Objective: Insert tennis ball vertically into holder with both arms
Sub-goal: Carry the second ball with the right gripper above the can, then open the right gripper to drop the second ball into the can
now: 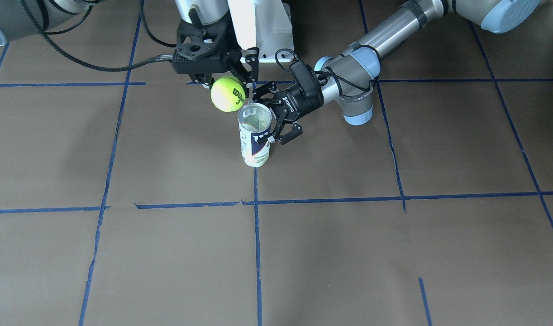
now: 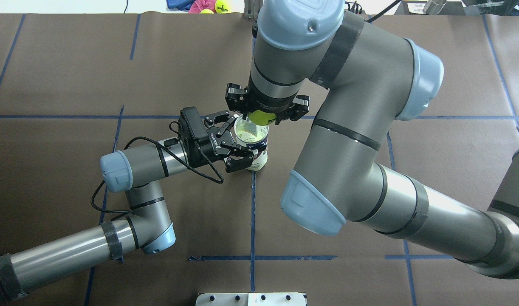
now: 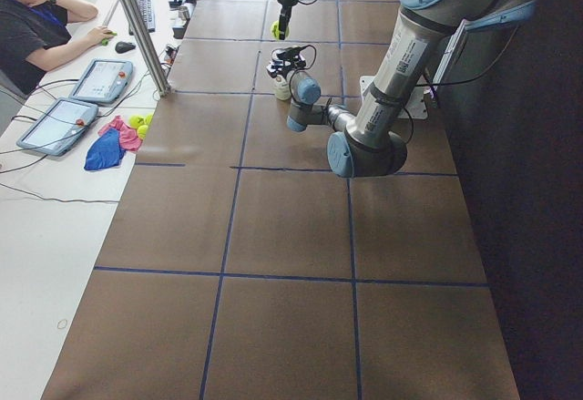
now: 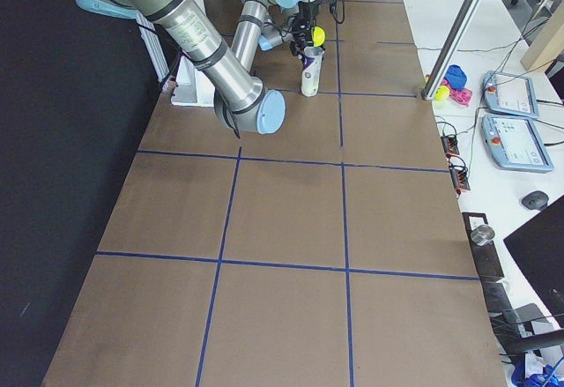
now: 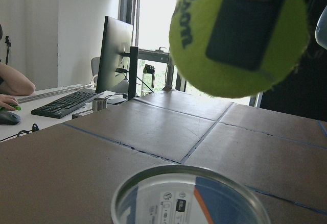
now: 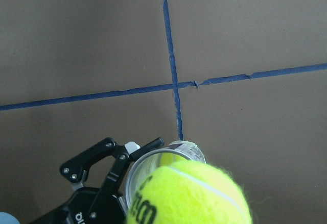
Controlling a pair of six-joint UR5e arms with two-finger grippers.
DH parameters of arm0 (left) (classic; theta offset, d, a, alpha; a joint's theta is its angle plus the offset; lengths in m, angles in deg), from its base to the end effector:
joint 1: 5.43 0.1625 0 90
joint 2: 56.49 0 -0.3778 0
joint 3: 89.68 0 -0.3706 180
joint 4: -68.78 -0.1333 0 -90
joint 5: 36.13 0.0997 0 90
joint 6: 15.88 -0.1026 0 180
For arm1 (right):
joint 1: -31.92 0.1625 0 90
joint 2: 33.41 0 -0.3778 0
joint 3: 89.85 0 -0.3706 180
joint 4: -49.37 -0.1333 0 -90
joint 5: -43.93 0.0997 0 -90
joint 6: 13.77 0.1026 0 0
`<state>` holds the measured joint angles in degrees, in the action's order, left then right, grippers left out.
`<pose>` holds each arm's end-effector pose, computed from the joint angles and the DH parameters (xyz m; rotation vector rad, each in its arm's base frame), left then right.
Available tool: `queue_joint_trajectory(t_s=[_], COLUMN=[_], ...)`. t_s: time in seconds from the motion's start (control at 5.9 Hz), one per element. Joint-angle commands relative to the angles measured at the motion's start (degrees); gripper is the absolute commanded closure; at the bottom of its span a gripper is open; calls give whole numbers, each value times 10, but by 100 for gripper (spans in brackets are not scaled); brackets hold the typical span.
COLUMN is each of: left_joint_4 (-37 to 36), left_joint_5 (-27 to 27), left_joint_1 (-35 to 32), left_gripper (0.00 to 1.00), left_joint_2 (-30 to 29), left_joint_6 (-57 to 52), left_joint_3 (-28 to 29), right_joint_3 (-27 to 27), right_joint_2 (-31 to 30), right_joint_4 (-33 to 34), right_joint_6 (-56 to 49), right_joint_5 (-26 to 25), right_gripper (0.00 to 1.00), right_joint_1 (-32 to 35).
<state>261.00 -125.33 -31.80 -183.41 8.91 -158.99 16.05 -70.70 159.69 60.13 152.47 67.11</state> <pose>0.5006 -0.3985 0.2244 1.5055 1.4524 0.4004 -0.4116 -0.4135 0.0366 0.0874 -0.8851 0.1746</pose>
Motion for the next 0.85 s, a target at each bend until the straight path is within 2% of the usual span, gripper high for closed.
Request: queue_joint_trajectory(t_s=[0.0,0.34,0.51,0.68], left_joint_4=[0,0,0,0], left_joint_5=[0,0,0,0], left_joint_1=[0,1,1,0], left_gripper=[10,10,10,10], left_joint_2=[0,0,0,1], left_joint_6=[0,0,0,0], left_joint_3=[1,1,1,1], right_joint_3=[-12,-56,-54,-51], right_joint_2=[13,41,41,40], right_joint_4=[-2,-6,-5,-5], right_joint_6=[13,8,3,3], right_joint_5=[-20,-21,-21,-21], right_gripper=[67,22,1,1], right_joint_1=[-22,-22,-22,-22])
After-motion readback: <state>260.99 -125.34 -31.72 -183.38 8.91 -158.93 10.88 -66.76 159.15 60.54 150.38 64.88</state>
